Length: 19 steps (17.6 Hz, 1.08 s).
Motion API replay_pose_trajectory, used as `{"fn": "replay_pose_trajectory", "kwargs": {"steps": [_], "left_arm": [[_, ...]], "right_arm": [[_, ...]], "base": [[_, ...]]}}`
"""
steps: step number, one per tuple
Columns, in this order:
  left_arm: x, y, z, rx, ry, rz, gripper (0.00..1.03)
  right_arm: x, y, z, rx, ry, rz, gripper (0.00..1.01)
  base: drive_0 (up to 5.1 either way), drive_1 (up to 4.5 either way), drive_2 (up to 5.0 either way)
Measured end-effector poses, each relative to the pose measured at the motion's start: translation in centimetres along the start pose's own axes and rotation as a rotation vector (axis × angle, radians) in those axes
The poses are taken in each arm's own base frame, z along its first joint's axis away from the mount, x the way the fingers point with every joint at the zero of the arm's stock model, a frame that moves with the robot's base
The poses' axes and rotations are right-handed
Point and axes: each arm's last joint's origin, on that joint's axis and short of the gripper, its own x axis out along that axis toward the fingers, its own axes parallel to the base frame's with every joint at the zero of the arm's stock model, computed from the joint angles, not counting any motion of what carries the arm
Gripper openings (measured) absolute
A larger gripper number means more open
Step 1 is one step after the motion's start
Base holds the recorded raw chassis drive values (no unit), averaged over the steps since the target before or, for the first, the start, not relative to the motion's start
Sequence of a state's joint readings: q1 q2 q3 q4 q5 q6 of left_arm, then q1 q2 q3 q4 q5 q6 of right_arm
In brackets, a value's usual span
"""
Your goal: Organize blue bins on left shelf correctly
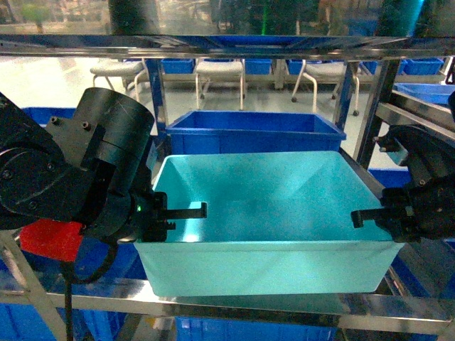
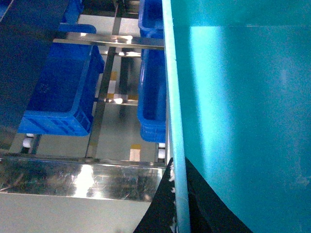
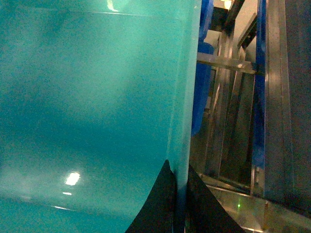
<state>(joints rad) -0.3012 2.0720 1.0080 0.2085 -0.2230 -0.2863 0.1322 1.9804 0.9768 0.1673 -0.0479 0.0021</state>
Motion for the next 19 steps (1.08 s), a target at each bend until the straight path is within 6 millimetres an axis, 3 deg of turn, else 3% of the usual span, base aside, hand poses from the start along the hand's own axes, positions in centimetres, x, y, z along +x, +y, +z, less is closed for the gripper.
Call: {"fn": "replay_pose_trajectory", "kwargs": {"steps": [7,13,15,19], "left_arm": [[5.1,0.1,1.7,-0.010,0.075,0.037,0.02],[6.1,-0.7,2.1,0.006,0.088,0.035,0.05],[6.1,-0.8,2.1,0.012,0.085,0.040,0.13],[5.2,-0.1,1.6,0.033,0.029,0.120,0.56]], "right_arm": [[5.1,-0.4,1.8,0.001,0.097,-0.004,0.02],[5.9,-1.2,2.1,0.020,0.119,-0.007,0.02],[5.9,-1.4,2.1,0.012,0.122,-0.012,0.10],[5.7,-2.1,2.0,-0.014,0.080,-0.038,0.53]], "base": [[0.0,0.00,0.0],[0.0,0.00,0.0],[0.0,0.00,0.0],[0.0,0.00,0.0]]}}
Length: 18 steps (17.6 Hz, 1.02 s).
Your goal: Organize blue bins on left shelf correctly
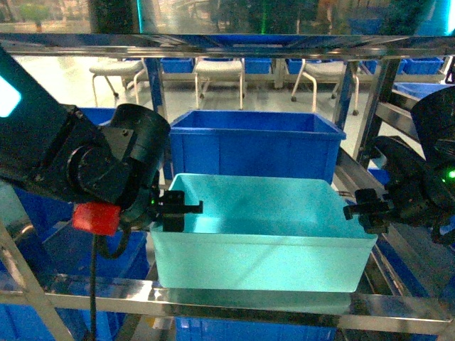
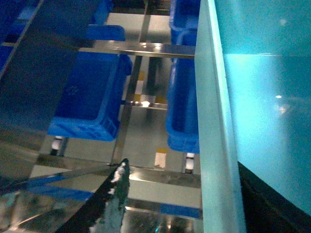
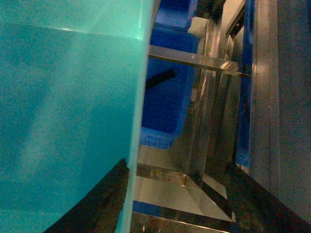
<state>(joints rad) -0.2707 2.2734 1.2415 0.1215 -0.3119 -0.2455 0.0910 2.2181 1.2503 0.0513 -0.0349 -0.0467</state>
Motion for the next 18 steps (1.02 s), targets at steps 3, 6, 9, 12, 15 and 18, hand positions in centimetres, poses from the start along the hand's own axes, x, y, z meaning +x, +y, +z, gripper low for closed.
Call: {"fn": "replay_pose_trajectory", "kwargs": {"steps": [3,6,9,12,15,18], "left_arm": [[-5.2,1.2,0.4,-0.021,-0.085,0.003,0.88],[-11.8,1.7,-0.6,-0.038,-0.133,-0.046,0.98],[-17.6,4.4,-3.8,-0.077,-0.075,-0.048,0.98],[-23.6,6.6,-7.0,-0.123,-0.011,-0.136,0.98],[-25.3,7.2,-7.6,-0.133,-0.039,-0.158,0.98],[-23.5,9.2,-10.9,-0.084,-0.595,-0.159,0.67]], "right_arm": [[-3.4,-0.1,-0.3,-0.021,-0.135,-0.009,0.86],[-8.0,0.7,-1.3,-0.034,-0.223,0.016,0.98],[-11.5,2.2,-4.3,-0.025,-0.199,0.059,0.98],[-15.1,2.7,-7.4,0.000,-0.142,0.091,0.98],[-18.0,3.1,-8.1,-0.002,-0.162,0.121,0.98],[-16.5,2.4,-12.0,0.032,-0.542,-0.117,0.71]], "base": [[0.0,0.00,0.0],[0.0,0.00,0.0],[0.0,0.00,0.0],[0.0,0.00,0.0],[0.0,0.00,0.0],[0.0,0.00,0.0]]}}
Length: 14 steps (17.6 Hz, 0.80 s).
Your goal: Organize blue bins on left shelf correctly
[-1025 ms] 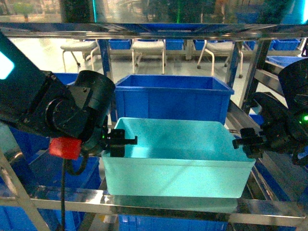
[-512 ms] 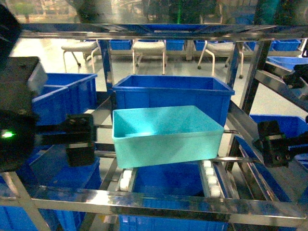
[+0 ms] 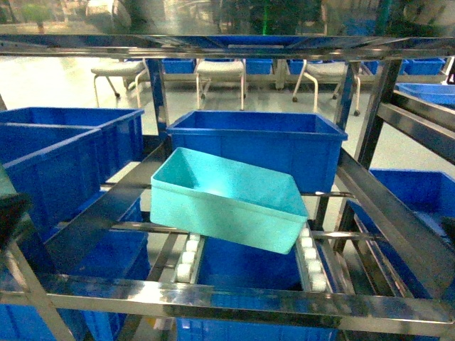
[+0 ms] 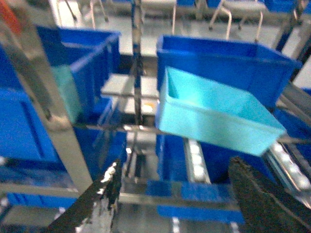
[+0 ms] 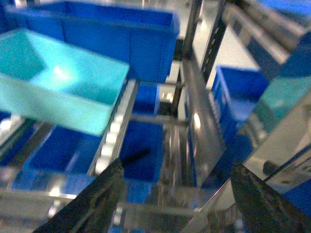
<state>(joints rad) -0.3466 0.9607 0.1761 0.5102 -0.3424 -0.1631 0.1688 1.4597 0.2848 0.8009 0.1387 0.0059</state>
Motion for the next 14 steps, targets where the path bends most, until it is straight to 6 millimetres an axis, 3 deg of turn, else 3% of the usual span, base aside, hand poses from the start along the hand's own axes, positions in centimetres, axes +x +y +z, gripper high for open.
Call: {"fn": "replay_pose_trajectory", "kwargs": {"steps": [1,2,3,6,12,14], "left_arm": [[-0.7,0.9,0.8,0.008,-0.166,0.001,0.53],[-1.3,1.3,2.0,0.013,-0.264,-0.019,0.42],[-1.5,1.4,2.2,0.017,-0.274,-0.022,0.38],[-1.9,1.9,1.9,0.033,-0.276,-0.027,0.27],[-2.5,2.9,0.6,0.055,-0.232,-0.012,0.02],[-2.6,3.1,0.4,0.058,-0.226,-0.010,0.02]], "right_arm": [[-1.8,-0.7,0.5,0.033,-0.190,-0.024,0.57],[-2.9,-1.1,2.6,0.056,-0.364,-0.027,0.46],[-3.3,-1.2,3.1,0.059,-0.397,-0.026,0.42],[-4.0,-1.5,3.2,0.061,-0.415,-0.024,0.31],[-5.3,-2.1,0.8,0.052,-0.314,-0.035,0.05],[-5.6,-2.1,0.8,0.047,-0.324,-0.030,0.01]], "base": [[0.0,0.00,0.0],[0.0,0.00,0.0],[0.0,0.00,0.0],[0.0,0.00,0.0],[0.0,0.00,0.0],[0.0,0.00,0.0]]}}
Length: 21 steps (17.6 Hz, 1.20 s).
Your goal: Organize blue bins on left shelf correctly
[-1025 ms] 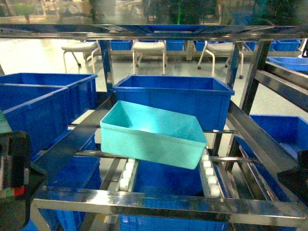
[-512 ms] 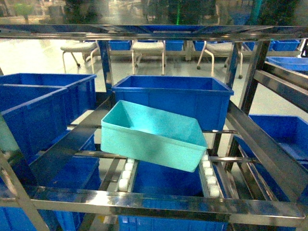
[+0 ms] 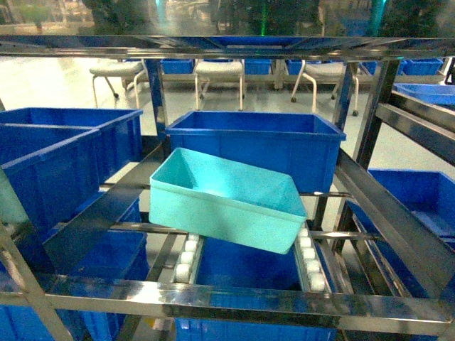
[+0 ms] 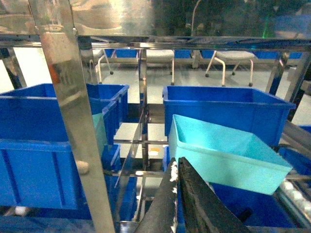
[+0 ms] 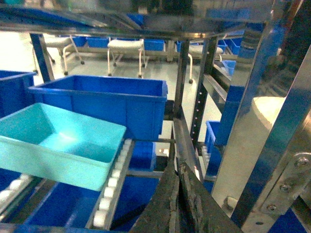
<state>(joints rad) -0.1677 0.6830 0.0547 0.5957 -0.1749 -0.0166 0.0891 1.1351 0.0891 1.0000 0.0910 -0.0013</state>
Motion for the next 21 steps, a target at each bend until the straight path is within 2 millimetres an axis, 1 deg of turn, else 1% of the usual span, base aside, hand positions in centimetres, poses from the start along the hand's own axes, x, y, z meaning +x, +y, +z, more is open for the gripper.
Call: {"fn": "replay_pose_trajectory", "kwargs": {"steps": [4,6,8,9,10,15,21], "left_arm": [[-0.4,0.3,0.1,-0.002,-0.014,-0.004,0.02],[-0.6,0.4,0.0,-0.008,-0.052,-0.007,0.02],[-1.0,0.8,-0.4,-0.005,-0.034,-0.004,0.02],[-1.2,1.4,-0.4,-0.003,-0.021,-0.022,0.02],[-1.5,2.1,-0.2,-0.005,-0.041,0.018,0.02],[-2.7,1.9,0.0,-0.004,-0.050,-0.010,0.02],[-3.5,1.9,-0.1,-0.003,-0.049,-0.010,0.02]], "right_arm": [[-0.5,-0.1,0.6,0.005,-0.035,0.006,0.02],[-0.9,-0.7,0.8,0.005,-0.047,0.019,0.02],[-1.9,-1.5,0.4,0.006,-0.024,-0.015,0.02],[-2.4,-1.4,0.3,0.005,-0.022,-0.003,0.02],[-2.9,-1.4,0.5,0.005,-0.034,-0.001,0.02],[-4.7,-1.4,1.0,0.005,-0.050,0.000,0.02],[-6.2,-1.4,1.2,0.005,-0.060,0.000,0.02]], "base": [[0.0,0.00,0.0],[0.0,0.00,0.0],[0.0,0.00,0.0],[0.0,0.00,0.0],[0.0,0.00,0.0],[0.0,0.00,0.0],[0.0,0.00,0.0]]}}
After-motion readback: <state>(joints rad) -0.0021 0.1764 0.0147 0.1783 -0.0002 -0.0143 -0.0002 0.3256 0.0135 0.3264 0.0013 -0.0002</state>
